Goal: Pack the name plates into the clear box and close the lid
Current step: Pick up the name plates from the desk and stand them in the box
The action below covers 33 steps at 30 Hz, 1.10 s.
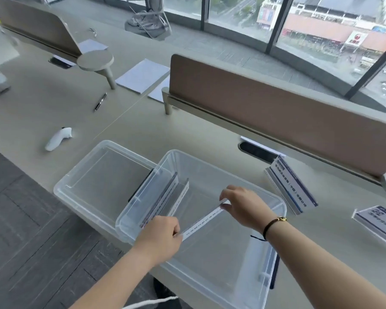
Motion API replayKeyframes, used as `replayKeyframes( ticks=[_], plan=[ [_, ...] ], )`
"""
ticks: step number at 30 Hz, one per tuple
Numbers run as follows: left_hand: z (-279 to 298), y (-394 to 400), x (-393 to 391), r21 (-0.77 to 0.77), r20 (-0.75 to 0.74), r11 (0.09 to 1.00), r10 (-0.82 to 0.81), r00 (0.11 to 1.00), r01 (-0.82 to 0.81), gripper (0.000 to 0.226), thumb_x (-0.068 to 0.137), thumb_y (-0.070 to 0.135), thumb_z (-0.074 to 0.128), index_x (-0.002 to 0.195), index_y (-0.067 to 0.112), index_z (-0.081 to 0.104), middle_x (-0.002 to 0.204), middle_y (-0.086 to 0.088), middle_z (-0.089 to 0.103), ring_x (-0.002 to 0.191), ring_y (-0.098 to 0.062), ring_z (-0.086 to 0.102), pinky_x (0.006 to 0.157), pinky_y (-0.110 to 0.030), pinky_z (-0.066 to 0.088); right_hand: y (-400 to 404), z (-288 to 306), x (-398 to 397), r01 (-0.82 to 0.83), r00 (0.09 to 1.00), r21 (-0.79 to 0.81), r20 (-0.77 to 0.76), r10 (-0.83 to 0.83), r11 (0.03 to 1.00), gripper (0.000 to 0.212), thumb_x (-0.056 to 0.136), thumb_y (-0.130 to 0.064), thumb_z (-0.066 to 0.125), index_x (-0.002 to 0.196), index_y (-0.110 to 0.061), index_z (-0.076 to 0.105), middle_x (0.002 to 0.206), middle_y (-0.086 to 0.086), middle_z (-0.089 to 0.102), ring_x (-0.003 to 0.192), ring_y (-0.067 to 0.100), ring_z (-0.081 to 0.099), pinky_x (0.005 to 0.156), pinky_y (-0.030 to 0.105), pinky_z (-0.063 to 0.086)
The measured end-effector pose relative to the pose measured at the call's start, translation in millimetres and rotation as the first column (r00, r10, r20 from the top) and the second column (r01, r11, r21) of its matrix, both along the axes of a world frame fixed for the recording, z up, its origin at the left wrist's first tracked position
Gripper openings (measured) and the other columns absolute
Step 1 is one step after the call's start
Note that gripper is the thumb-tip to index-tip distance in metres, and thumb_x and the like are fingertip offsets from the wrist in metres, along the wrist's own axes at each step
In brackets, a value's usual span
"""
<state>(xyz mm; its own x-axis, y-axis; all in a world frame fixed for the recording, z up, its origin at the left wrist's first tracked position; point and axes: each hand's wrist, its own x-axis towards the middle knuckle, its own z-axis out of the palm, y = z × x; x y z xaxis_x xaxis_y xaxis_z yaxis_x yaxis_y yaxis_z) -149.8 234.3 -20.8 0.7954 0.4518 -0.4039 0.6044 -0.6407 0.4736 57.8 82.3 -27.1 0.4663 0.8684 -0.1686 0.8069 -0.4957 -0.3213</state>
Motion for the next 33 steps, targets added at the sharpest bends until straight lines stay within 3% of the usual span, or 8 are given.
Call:
replayKeyframes(
  ticks=[2,6,10,14,17,22,33],
  plan=[
    [-9,-4,1,-0.014,-0.070,1.000,-0.018,0.997,0.017,0.017,0.087,0.028,0.061,0.072,0.019,0.060,0.070,0.004,0.064,0.068,-0.014,0.062,0.064,-0.034,0.055,6,-13,-1,-0.025,1.000,-0.044,-0.011,0.025,0.999,0.012,0.093,-0.029,0.060,0.100,-0.021,0.065,0.104,-0.002,0.063,0.094,0.024,0.063,0.076,0.035,0.051],
    [-24,-8,7,0.001,-0.165,0.996,-0.087,0.982,0.088,0.018,0.088,0.025,0.059,0.079,0.010,0.061,0.081,-0.004,0.068,0.064,-0.017,0.055,0.050,-0.023,0.039,17,-37,0,-0.018,0.999,-0.079,-0.051,0.014,0.997,0.014,0.094,-0.025,0.058,0.105,-0.020,0.064,0.110,0.000,0.062,0.099,0.025,0.061,0.079,0.034,0.050],
    [-33,-5,12,-0.014,-0.228,0.995,-0.099,0.969,0.099,0.018,0.088,0.022,0.060,0.080,0.006,0.062,0.080,-0.009,0.069,0.064,-0.022,0.059,0.056,-0.029,0.045,30,-53,-3,0.013,0.996,-0.117,-0.092,-0.024,0.993,0.016,0.095,-0.023,0.058,0.109,-0.019,0.064,0.115,0.000,0.060,0.101,0.026,0.061,0.081,0.033,0.049],
    [-37,-2,14,-0.004,-0.261,0.994,-0.103,0.960,0.106,0.014,0.087,0.016,0.060,0.074,0.011,0.057,0.071,-0.006,0.061,0.061,-0.022,0.054,0.049,-0.026,0.038,46,-61,-7,0.055,0.990,-0.101,-0.126,-0.068,0.993,0.016,0.093,-0.022,0.060,0.108,-0.019,0.062,0.122,0.001,0.052,0.093,0.028,0.063,0.080,0.036,0.052],
    [-37,1,14,0.024,-0.261,0.995,-0.092,0.961,0.101,0.018,0.089,0.021,0.062,0.074,0.016,0.054,0.075,-0.004,0.064,0.067,-0.023,0.059,0.058,-0.028,0.047,58,-65,-8,0.095,0.982,-0.088,-0.155,-0.108,0.992,0.019,0.091,-0.022,0.064,0.110,-0.021,0.062,0.126,0.002,0.049,0.096,0.028,0.062,0.082,0.034,0.051],
    [-36,7,12,0.091,-0.272,0.987,-0.102,0.957,0.131,0.018,0.091,0.030,0.062,0.079,0.018,0.055,0.086,-0.004,0.069,0.081,-0.025,0.067,0.069,-0.033,0.055,75,-70,-9,0.154,0.964,-0.046,-0.212,-0.161,0.987,0.022,0.088,-0.017,0.067,0.109,-0.023,0.062,0.112,0.001,0.058,0.098,0.024,0.060,0.078,0.028,0.044],
    [-39,15,13,0.104,-0.304,0.984,-0.109,0.946,0.147,0.018,0.087,0.012,0.061,0.075,0.018,0.050,0.071,-0.003,0.055,0.080,-0.027,0.066,0.062,-0.033,0.049,86,-78,-12,0.291,0.911,0.019,-0.311,-0.271,0.957,0.030,0.083,-0.008,0.067,0.107,-0.023,0.057,0.106,0.002,0.064,0.100,0.021,0.063,0.082,0.034,0.054]
  ],
)
